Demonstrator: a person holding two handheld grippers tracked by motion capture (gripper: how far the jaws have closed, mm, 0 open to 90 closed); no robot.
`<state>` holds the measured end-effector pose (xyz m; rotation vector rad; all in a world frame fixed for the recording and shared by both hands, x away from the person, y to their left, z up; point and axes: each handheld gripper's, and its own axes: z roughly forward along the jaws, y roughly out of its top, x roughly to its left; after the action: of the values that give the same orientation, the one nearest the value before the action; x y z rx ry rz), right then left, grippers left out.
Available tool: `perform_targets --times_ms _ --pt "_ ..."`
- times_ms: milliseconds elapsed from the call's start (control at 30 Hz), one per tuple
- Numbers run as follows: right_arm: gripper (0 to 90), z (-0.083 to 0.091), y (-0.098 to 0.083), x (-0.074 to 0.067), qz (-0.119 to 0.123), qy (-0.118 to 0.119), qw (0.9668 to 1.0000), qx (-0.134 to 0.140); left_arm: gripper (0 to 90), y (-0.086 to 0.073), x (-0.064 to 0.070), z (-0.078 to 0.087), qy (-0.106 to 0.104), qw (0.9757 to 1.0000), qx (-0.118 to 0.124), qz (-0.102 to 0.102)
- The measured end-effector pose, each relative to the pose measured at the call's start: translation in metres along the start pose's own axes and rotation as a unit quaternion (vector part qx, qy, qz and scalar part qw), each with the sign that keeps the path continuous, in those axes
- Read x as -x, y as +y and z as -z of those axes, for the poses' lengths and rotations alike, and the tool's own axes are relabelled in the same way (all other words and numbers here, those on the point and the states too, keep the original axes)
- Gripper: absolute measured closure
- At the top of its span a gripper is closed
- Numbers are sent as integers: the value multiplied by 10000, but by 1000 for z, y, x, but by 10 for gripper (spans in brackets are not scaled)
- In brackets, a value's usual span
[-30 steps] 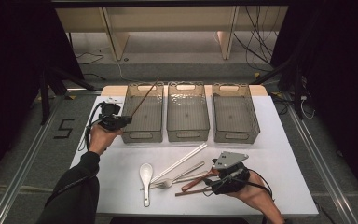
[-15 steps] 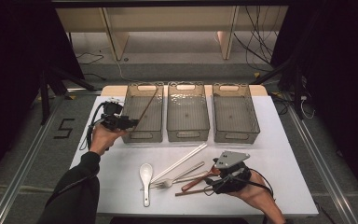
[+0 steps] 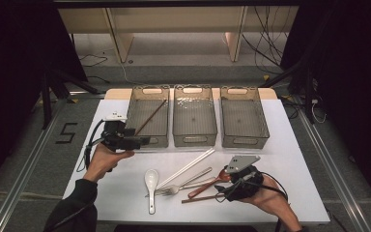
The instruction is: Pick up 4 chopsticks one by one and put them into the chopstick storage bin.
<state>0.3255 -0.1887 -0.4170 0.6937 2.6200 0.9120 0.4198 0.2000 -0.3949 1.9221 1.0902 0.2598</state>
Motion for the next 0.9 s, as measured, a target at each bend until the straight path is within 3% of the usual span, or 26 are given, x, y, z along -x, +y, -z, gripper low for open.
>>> perform_targets --times_ms 200,367,600,900 --pt "332 -2 1 3 241 115 9983 -520 180 -13 15 8 -174 9998 52 -124" --pt "352 -6 2 3 416 232 9944 -945 168 -27 25 8 -286 9993 -8 -224" --pt "408 -16 -1 -1 706 391 9843 -1573 159 -46 39 11 -420 9983 -19 -393" --pt "521 -30 0 -4 995 603 9736 -1962 155 -67 51 16 -494 9971 144 -556"
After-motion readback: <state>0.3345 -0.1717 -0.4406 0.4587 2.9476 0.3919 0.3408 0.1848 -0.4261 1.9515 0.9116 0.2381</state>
